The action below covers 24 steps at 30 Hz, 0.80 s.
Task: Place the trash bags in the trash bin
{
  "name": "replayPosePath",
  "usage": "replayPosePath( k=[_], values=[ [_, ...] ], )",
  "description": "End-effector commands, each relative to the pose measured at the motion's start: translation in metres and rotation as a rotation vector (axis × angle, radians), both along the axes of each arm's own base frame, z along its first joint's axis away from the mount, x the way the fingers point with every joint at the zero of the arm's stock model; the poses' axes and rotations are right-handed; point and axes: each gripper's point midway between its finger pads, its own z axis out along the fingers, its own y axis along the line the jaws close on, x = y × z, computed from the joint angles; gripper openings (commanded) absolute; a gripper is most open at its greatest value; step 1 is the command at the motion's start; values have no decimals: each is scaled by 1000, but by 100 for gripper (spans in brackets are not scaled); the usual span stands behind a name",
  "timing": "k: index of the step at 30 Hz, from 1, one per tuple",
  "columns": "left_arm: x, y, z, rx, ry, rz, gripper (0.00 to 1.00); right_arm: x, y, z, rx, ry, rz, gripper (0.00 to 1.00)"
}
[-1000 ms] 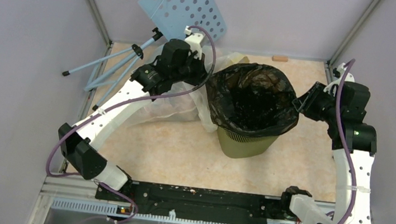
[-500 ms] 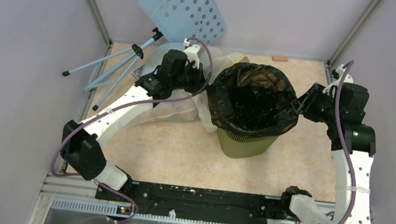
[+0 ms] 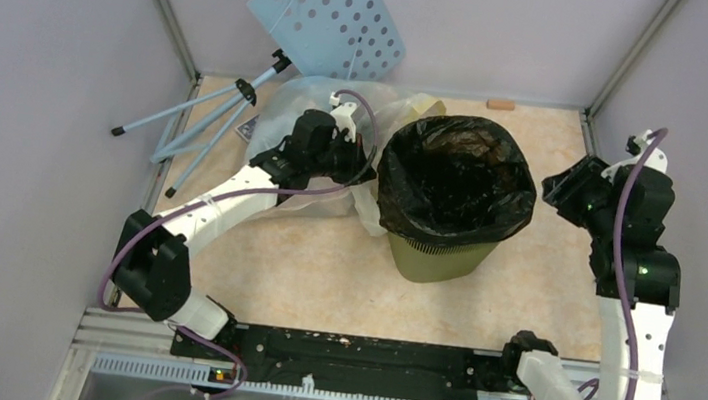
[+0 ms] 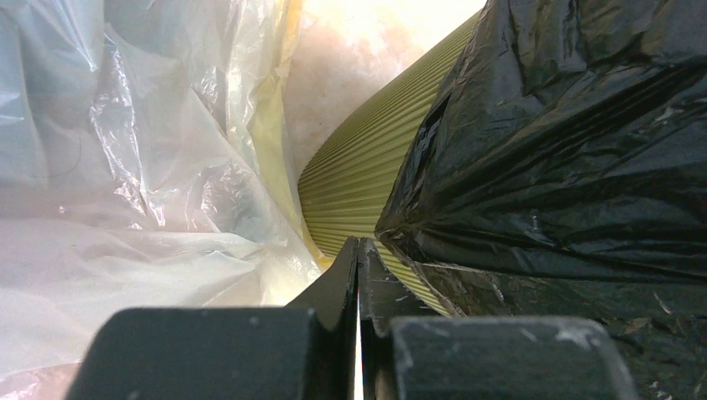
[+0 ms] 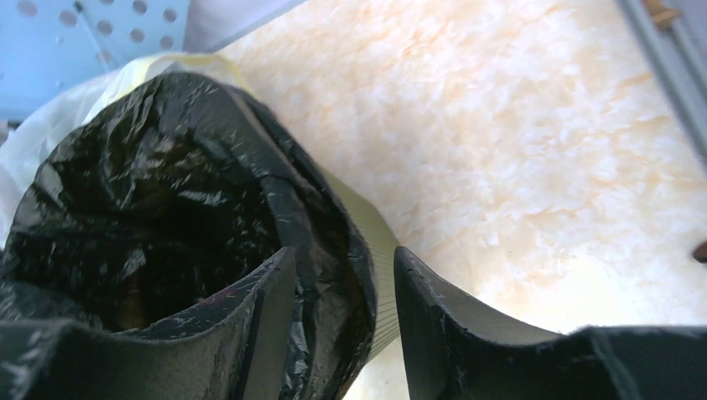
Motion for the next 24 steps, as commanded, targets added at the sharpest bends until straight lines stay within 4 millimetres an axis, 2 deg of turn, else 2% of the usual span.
replayPosePath(
  k=[1,4,9,12,18,24],
  values=[
    [7,-7,22,-65,-67,-8,0,-4,-24,1,-9,-2,-136,45],
    [6,-6,23,-67,-71,-7,0,-8,-20,-20,47,39,-120,44],
    [4,-6,26,-75,-68,-7,0,-11,-6,-32,133,39,-81,42],
    [3,2,28,-64,-38,41,0,-11,6,-42,171,59,-26,40],
    [-6,19,35,-81,2,105,9,-11,23,-56,241,84,49,37],
    [-24,22,43,-162,46,99,27,-11,20,-62,233,82,31,14]
  ],
)
